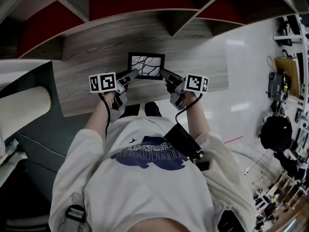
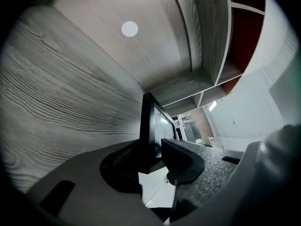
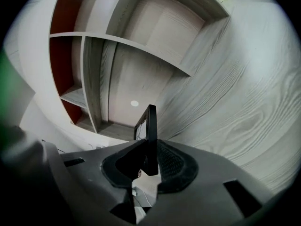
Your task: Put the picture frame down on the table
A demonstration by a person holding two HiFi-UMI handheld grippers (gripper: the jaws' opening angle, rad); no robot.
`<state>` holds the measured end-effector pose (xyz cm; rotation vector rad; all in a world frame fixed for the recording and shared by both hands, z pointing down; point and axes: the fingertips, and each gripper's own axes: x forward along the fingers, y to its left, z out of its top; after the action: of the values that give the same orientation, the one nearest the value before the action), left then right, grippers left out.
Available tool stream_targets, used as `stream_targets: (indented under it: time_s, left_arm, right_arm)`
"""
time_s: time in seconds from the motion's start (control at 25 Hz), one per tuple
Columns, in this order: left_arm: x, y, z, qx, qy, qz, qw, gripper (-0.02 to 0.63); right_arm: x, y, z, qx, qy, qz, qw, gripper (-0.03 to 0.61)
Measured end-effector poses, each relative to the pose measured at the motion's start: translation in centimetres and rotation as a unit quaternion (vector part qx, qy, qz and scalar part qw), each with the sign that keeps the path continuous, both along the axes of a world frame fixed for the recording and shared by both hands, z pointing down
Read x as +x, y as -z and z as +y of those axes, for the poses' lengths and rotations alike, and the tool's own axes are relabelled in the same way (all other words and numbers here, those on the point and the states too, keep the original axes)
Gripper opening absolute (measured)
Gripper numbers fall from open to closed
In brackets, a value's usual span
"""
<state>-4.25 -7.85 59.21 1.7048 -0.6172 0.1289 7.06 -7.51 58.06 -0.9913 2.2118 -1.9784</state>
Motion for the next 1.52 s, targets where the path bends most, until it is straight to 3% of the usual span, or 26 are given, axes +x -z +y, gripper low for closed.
stream_targets:
  time_s: [0.32, 0.88, 1.52]
  left_arm:
    - [-0.1, -3.4, 0.9, -0.013, -0.025, -0.056, 0.9980, 0.126]
    - [-0.1, -6.2, 2.0, -0.020, -0.057, -0.121, 0.9908, 0.141]
    - [-0.5, -7.0, 1.7, -0.005, -0.075, -0.178, 0.9811, 0.153]
  right_arm:
    - [-0.4, -3.9, 1.1, -0.032, 0.027, 0.074, 0.996, 0.076]
    - [-0.5, -7.2, 2.1, -0.060, 0.069, 0.182, 0.979, 0.077]
    - [-0.7, -8.4, 1.7, -0.089, 0.101, 0.257, 0.957, 0.075]
